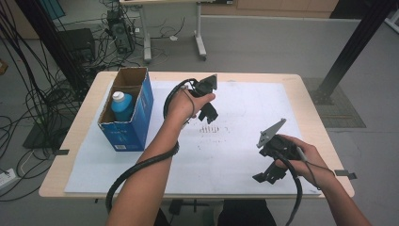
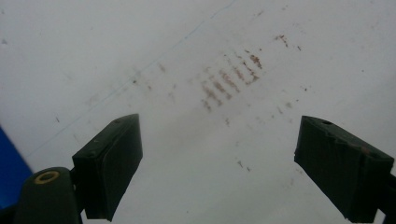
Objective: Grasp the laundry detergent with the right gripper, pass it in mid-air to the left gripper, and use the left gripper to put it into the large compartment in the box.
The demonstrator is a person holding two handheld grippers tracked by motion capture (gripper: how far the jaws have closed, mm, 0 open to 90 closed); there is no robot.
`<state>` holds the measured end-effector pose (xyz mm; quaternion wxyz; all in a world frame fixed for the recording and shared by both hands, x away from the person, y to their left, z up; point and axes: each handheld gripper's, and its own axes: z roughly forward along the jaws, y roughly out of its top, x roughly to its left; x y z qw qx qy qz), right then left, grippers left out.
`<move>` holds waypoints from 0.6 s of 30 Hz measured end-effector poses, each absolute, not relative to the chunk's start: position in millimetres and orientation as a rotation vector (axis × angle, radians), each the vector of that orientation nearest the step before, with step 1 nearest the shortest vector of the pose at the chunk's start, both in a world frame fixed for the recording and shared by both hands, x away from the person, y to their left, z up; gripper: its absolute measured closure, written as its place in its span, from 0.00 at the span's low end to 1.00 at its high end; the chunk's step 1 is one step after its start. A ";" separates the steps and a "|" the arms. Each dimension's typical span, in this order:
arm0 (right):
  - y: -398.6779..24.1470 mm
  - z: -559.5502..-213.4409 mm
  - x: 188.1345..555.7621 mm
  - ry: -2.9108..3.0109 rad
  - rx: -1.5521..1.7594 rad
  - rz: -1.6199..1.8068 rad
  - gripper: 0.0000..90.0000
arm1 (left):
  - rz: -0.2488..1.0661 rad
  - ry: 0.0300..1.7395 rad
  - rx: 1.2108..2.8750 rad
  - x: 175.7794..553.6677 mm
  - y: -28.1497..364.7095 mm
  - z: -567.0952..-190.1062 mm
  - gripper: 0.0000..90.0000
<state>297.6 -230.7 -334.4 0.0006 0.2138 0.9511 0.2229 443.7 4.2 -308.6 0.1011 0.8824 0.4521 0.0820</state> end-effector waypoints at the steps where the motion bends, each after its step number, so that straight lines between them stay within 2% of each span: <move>1: -230.7 -334.7 297.4 2.987 0.678 0.701 0.08 | 0.240 1.340 2.601 444.0 4.4 -310.9 0.17; 18: -233.3 -335.2 295.6 2.987 0.690 0.700 0.08 | 0.211 1.357 2.623 446.3 1.0 -329.3 0.17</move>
